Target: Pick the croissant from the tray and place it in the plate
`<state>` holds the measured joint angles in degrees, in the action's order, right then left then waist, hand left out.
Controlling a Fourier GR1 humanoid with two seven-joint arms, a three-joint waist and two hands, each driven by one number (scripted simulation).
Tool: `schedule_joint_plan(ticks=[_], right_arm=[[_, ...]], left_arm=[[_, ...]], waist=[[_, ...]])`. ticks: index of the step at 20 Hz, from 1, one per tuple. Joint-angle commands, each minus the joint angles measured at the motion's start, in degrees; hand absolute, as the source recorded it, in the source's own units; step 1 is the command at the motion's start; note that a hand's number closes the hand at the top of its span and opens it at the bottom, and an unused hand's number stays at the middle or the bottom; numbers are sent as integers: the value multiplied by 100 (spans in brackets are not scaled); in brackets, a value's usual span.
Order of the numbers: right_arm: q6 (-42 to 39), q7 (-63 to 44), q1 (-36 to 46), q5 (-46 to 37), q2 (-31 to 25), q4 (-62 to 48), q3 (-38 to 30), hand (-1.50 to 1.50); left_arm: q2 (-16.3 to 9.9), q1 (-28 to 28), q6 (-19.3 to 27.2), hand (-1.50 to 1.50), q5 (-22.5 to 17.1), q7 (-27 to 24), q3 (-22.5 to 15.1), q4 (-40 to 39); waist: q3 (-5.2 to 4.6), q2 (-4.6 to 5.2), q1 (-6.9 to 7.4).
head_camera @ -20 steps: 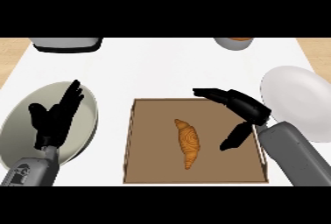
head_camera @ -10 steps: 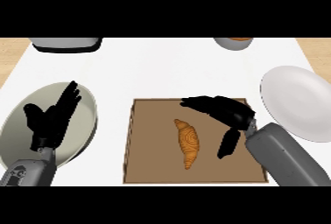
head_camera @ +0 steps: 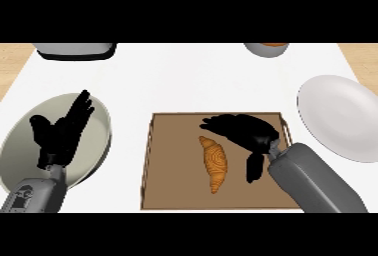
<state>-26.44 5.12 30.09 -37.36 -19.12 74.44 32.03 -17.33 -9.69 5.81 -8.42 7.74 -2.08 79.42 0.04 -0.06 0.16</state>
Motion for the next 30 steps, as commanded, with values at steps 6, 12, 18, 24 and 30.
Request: schedule_joint_plan(ticks=[6,12,18,24,30], right_arm=[[-722,-349,200,-746,623,-282,-61,-150],[-474,-244,-24,-1411,838,-401,-262,-150],[-435,-92,259,-1901,1217,-1066,-304,-150],[-702,87,100,-2251,1432,-1145,-39,150],[-330,1066,-1,-2362,1151,-1460,23,150]], left_arm=[[203,86,-121,0,239,-212,154,-196],[167,162,-315,0,343,169,251,234],[202,-152,-325,0,338,279,529,61],[351,-79,-413,0,421,217,480,19],[542,-156,-185,0,635,383,334,188]], waist=[[-6,8,4],[-5,3,0],[-5,10,8],[-5,4,4],[-3,8,-6]])
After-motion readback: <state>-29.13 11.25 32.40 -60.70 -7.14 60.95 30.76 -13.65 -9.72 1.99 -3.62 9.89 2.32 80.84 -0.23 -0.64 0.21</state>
